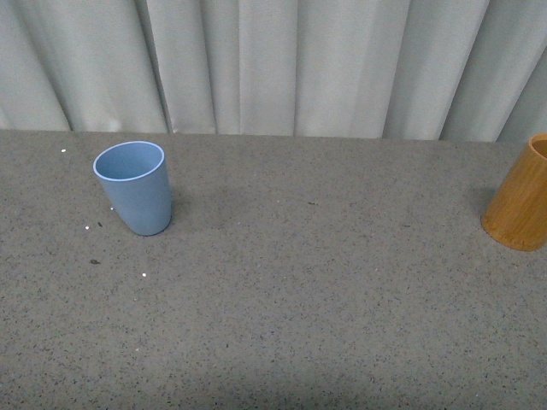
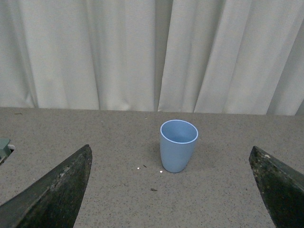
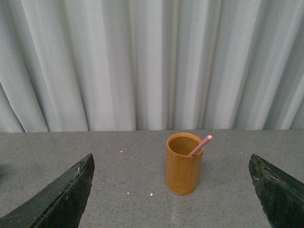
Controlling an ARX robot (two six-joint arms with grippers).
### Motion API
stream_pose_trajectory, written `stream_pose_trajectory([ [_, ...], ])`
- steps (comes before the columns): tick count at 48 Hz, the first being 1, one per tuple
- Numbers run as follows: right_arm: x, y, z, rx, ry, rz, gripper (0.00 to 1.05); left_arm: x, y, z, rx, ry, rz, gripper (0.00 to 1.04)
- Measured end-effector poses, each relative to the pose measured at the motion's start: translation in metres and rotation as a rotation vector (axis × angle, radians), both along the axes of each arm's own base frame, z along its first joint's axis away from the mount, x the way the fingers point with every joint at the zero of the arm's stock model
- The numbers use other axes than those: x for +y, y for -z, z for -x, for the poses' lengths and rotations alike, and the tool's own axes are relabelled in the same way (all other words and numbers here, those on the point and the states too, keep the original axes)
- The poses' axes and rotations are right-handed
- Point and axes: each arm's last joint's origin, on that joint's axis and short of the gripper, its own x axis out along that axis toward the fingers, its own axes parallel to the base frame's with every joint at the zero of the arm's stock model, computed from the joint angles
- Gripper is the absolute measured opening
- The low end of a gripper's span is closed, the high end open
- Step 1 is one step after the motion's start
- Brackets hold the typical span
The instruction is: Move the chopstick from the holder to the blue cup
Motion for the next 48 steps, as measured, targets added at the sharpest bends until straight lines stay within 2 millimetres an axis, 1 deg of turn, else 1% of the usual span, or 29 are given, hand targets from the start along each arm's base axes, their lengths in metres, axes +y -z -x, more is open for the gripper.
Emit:
stream_pose_trajectory([
  [48, 0.0000, 0.0000, 0.0000, 0.000, 0.000, 0.000, 0.95, 0.0000, 0.0000, 0.0000, 0.000, 0.000, 0.000, 0.98],
])
